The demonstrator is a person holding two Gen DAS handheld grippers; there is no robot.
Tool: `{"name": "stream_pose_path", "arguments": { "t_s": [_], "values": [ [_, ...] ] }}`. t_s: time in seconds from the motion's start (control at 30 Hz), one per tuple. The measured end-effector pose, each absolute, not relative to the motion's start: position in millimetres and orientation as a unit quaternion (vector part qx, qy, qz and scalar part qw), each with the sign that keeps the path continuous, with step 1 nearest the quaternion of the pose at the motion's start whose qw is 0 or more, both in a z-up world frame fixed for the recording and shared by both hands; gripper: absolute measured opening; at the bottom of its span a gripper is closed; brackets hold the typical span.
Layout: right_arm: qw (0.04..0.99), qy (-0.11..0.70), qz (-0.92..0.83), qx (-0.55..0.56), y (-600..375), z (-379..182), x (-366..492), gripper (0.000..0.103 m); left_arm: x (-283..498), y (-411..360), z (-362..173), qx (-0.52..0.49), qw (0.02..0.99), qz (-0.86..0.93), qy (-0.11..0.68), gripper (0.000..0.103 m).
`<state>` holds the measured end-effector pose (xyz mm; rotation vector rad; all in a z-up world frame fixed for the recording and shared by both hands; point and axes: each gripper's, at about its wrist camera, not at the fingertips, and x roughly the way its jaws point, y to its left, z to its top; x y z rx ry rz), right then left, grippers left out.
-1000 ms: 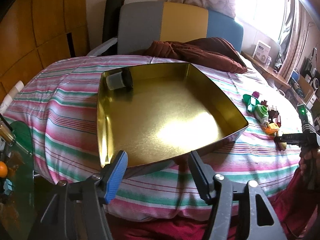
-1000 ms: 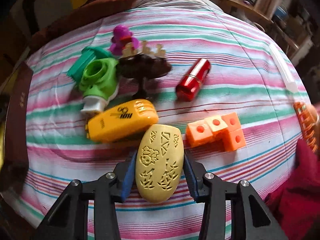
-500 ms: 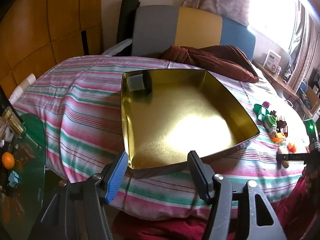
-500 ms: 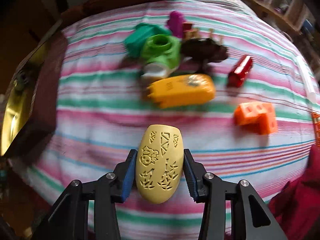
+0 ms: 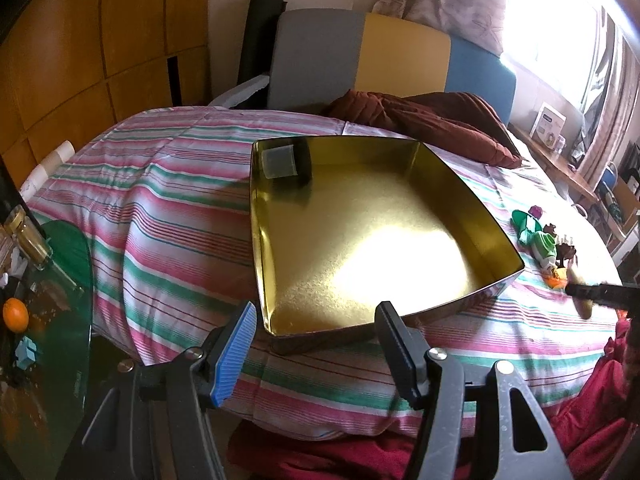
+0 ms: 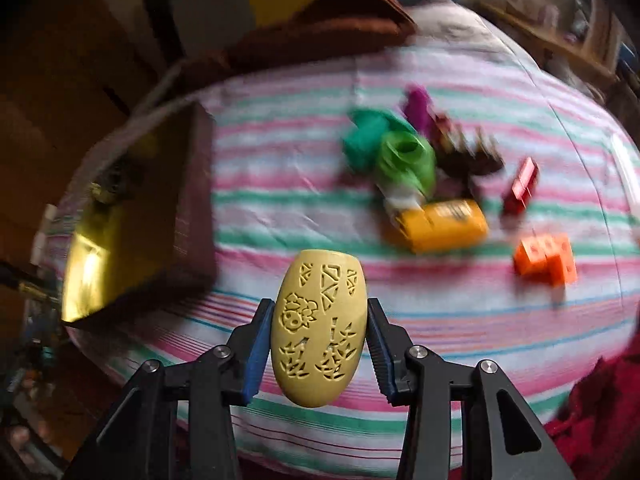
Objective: Organize rigid objects
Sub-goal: 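Lift the soap, carry it into the gold tray, open the right gripper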
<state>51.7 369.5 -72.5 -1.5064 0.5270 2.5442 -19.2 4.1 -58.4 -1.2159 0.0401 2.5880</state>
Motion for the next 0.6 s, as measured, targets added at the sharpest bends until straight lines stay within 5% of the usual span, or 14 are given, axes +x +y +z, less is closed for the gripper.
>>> {"name": "stream_pose_path", "arguments": {
  "t_s": [0.23, 0.6],
  "values": [
    [-0.007, 0.142, 0.875, -0.463, 311.1, -28.5, 28.0, 0.045, -20.8, -0.6, -60.5, -0.425, 0.136, 0.895, 0.014, 0.063],
    [-0.12, 0.074, 0.846, -0.515, 184.9, -56.4, -66.0, 0.045, -38.7, -47.5, -68.1, -0.447, 0.088, 0.889, -0.037, 0.063]
  ]
}}
